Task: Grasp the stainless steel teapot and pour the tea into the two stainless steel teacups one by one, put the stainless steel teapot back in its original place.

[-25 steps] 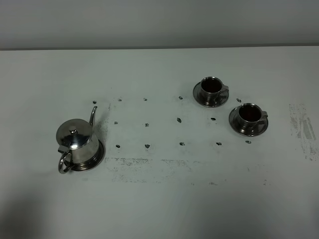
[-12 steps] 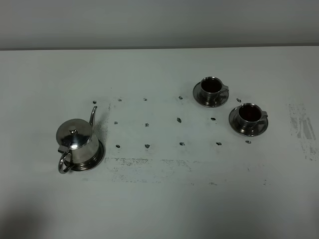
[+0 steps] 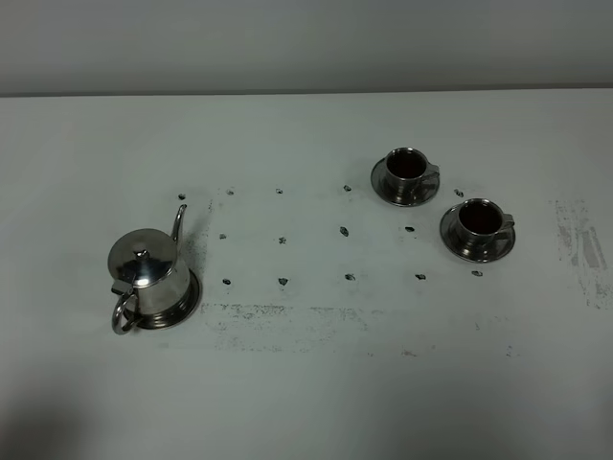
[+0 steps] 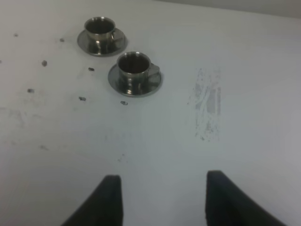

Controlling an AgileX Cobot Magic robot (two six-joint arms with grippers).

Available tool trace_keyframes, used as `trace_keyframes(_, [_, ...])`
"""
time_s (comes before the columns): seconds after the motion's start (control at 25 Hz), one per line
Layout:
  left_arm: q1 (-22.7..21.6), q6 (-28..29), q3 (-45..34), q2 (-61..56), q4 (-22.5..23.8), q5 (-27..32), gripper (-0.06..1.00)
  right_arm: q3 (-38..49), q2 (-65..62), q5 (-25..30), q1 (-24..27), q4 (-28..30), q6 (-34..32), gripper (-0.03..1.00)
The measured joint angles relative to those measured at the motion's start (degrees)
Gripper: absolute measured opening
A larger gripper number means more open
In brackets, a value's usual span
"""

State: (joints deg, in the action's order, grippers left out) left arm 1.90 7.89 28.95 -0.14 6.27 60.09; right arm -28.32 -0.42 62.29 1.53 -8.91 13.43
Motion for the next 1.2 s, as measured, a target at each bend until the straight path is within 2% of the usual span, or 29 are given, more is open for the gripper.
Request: trace_keyframes(1.2, [0.0, 0.0, 0.0, 0.1, 0.0, 0.0, 0.42, 0.0, 0.0, 0.0, 0.0, 0.0, 0.0, 0.42])
